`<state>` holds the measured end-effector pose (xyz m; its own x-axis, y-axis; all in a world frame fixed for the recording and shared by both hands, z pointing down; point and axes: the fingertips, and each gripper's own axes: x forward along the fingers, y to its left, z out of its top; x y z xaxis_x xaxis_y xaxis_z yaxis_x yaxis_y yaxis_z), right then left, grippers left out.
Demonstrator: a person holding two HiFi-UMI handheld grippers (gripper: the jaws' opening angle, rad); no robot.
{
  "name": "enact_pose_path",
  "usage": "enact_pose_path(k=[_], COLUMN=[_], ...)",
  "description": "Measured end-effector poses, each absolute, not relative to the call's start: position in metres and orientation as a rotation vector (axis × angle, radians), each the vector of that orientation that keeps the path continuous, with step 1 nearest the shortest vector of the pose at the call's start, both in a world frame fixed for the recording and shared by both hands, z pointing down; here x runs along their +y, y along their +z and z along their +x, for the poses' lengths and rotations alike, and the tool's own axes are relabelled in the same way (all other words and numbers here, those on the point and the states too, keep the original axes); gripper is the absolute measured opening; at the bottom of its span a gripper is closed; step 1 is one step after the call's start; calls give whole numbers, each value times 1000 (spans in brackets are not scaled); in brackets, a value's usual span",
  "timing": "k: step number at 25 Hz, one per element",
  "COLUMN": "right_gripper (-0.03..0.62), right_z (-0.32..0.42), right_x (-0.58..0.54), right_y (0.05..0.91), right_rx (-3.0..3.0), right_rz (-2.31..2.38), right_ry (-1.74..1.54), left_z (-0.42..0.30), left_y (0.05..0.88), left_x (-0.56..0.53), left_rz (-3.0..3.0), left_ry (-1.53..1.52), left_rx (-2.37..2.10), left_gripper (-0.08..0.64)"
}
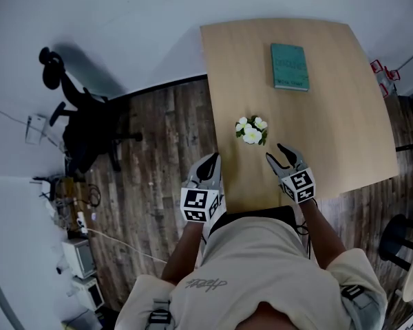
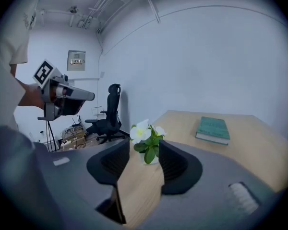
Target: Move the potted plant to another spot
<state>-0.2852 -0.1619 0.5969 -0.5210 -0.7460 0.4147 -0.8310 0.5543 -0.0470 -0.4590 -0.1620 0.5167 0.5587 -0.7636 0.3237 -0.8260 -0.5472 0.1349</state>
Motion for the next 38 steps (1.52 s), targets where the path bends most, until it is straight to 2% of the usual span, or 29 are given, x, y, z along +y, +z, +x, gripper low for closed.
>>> enact_pose_path(k=[2,4,5,15,24,38], right_gripper=[134,18,3,3,2,2], right_z=[-283,-279,-277,-249,-182,-95], right_x=[-156,-151,-148,-133,-130,-124], right_y=[581,568,562,504,451,402], right_rx=[-2456,-2463,-2473,-2579,-2663,-2805], right_rz=[1301,1321,1323,1327,1398,1341], right_ry=[292,254,241,142,74,3], left_z=[-457,-454,-453,-420,-392,-300], left_y=[518,521,522,509,459,412], left_x=[-159,-156,-154,-164,-167,-137], left_rz=[2523,2515,2505,2479,2489,2543], left_ry=[323,315,306,232,183,196], left_rx=[-1317,-1309,-1303,-1301,-1433,-1556], left_gripper=[17,17,17,17,17,17])
